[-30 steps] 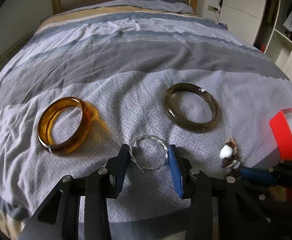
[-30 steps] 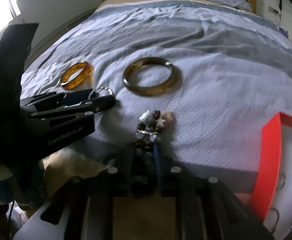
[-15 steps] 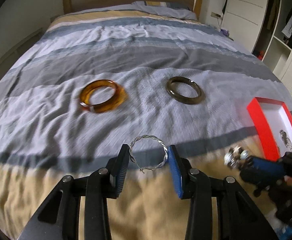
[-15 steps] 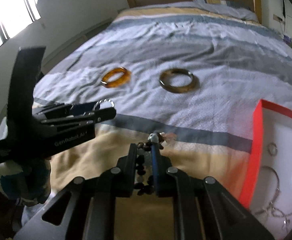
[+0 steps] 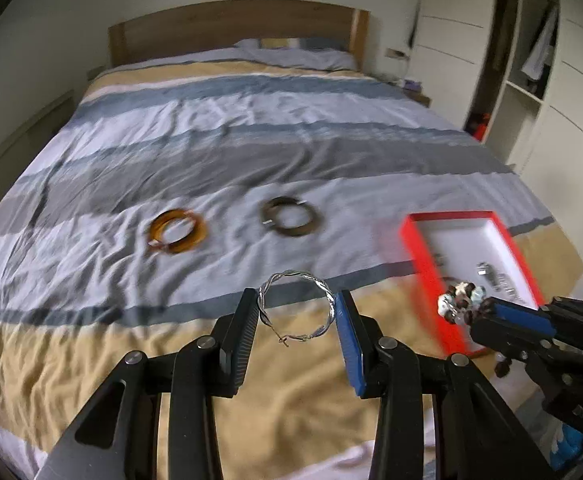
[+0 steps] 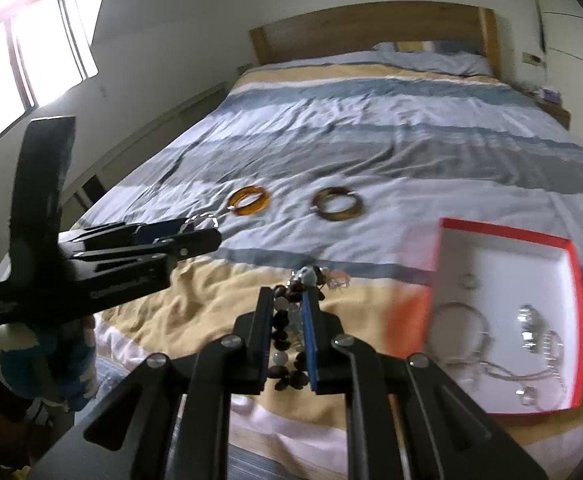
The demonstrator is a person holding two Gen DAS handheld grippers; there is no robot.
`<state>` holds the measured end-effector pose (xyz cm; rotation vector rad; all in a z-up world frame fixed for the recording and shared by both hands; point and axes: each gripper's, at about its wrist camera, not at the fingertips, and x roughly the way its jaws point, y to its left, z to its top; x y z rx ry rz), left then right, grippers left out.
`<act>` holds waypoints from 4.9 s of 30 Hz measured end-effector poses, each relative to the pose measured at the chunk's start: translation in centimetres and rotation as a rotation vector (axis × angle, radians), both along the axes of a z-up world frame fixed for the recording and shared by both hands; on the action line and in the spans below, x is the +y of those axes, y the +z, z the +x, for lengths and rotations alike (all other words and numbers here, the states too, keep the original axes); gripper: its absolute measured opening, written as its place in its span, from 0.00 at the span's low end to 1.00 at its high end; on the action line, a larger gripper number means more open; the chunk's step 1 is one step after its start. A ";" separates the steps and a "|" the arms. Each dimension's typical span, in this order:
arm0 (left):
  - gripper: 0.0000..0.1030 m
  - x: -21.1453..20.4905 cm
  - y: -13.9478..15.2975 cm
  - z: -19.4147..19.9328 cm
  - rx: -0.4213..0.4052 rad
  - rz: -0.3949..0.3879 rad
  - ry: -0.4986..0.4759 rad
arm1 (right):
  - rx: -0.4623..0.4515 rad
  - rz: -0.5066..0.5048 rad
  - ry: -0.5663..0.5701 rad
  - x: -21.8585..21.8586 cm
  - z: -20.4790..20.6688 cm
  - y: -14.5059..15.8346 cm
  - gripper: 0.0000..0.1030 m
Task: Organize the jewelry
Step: 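Carry the twisted bangle and beaded bracelet into the white box, then open both tools to drop the items in the box and withdraw, then move both tools toward the amber and brown bangles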
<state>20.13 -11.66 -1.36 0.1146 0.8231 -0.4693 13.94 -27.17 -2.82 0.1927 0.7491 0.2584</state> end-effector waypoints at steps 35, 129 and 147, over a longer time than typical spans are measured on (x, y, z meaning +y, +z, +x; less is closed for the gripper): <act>0.38 -25.0 -10.9 7.1 0.128 0.084 -0.220 | 0.224 -0.099 -0.302 -21.7 7.2 -10.6 0.13; 0.99 10.1 7.1 -15.6 -0.243 0.010 0.325 | -0.012 -0.129 -0.112 1.2 -8.9 5.7 0.50; 0.99 11.0 -2.5 -7.4 0.042 0.090 0.330 | 0.102 -0.042 -0.068 1.1 -0.6 -0.7 0.50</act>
